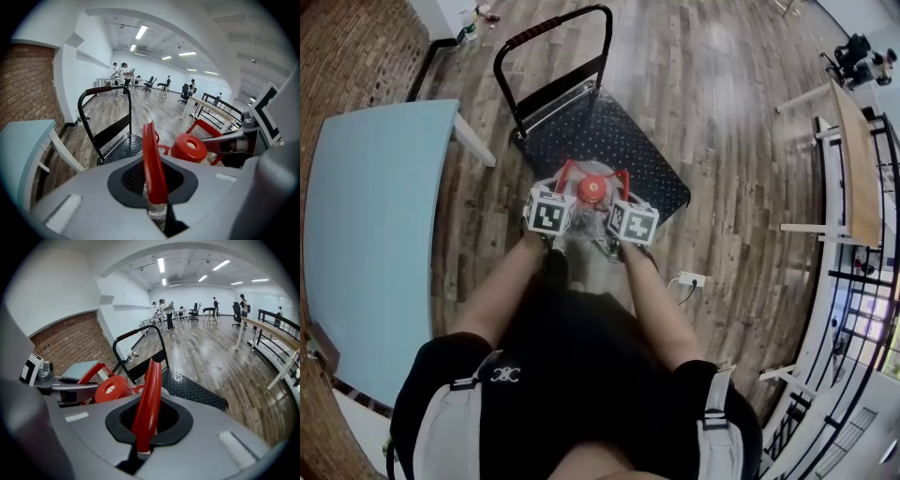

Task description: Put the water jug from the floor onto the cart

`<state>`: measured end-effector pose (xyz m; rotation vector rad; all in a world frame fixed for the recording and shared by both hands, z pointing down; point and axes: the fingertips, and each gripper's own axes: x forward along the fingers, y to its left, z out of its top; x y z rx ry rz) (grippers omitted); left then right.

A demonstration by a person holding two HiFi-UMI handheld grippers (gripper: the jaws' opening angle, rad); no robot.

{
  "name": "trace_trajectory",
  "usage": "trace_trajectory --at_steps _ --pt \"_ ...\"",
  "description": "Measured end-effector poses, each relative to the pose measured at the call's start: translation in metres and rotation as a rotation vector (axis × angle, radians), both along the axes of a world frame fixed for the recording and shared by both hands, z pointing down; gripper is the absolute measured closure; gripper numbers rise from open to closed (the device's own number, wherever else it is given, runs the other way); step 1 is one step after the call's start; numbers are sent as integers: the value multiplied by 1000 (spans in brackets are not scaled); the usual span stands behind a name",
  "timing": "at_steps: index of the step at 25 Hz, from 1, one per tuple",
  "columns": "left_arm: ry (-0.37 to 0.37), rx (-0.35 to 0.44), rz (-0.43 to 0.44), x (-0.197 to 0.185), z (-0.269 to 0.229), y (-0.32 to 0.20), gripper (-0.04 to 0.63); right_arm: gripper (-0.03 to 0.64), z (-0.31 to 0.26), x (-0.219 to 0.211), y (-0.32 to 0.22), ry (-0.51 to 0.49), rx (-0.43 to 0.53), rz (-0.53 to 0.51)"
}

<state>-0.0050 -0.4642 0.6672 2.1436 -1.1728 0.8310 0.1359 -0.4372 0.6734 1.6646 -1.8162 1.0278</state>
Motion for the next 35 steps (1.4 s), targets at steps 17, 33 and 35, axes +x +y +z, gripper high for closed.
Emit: trace_trajectory --at_steps 17,33,35 --pt "29 -8 129 27 47 -66 561 595 39 20 -47 16 -82 122" --pt "7 -49 169 51 102 -99 549 595 91 42 -81 10 -137 143" --pt "3 -52 177 54 108 -101 549 594 98 44 -81 13 -141 152"
